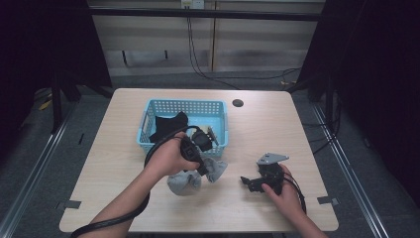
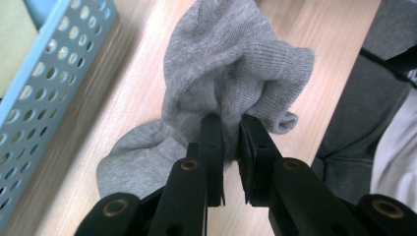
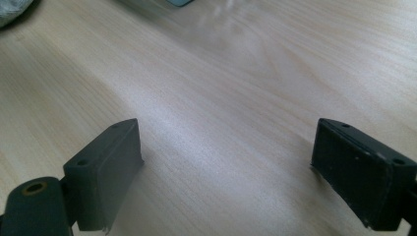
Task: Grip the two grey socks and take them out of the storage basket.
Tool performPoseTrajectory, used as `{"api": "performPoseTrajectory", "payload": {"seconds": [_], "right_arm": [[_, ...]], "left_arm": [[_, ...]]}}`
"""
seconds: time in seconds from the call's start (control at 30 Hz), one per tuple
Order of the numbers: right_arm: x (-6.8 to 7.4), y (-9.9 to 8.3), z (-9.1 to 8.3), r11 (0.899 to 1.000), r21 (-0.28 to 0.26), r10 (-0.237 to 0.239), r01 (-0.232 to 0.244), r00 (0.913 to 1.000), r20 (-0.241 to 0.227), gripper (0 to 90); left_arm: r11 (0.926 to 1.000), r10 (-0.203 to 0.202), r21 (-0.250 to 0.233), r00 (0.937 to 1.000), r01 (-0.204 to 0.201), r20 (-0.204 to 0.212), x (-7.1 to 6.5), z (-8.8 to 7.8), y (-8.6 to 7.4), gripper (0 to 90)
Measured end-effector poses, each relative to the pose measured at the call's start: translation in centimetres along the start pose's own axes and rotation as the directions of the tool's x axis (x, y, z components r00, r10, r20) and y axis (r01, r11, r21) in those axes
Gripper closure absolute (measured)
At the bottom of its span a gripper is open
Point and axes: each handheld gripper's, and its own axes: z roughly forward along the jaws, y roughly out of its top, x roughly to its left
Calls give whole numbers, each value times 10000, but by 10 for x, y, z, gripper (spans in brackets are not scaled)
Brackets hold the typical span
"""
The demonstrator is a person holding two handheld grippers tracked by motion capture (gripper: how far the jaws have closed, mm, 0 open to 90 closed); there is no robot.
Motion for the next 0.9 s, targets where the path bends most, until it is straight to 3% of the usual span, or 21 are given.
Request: {"api": "performPoseTrajectory", "payload": {"seconds": [0.27,0.73,0.9], "right_arm": [[0,0,0,10000,-8,-11,11,10000,-4,110],[0,0,0,10000,-9,11,-11,10000,-18,110],[0,0,0,10000,6,5,-5,10000,-11,110]], "left_arm": [[9994,165,287,9997,-170,151,-2,20,2,808],[9976,298,619,9996,-299,35,1,49,1,792],[9991,29,422,9999,-35,140,1,48,3,711]]}}
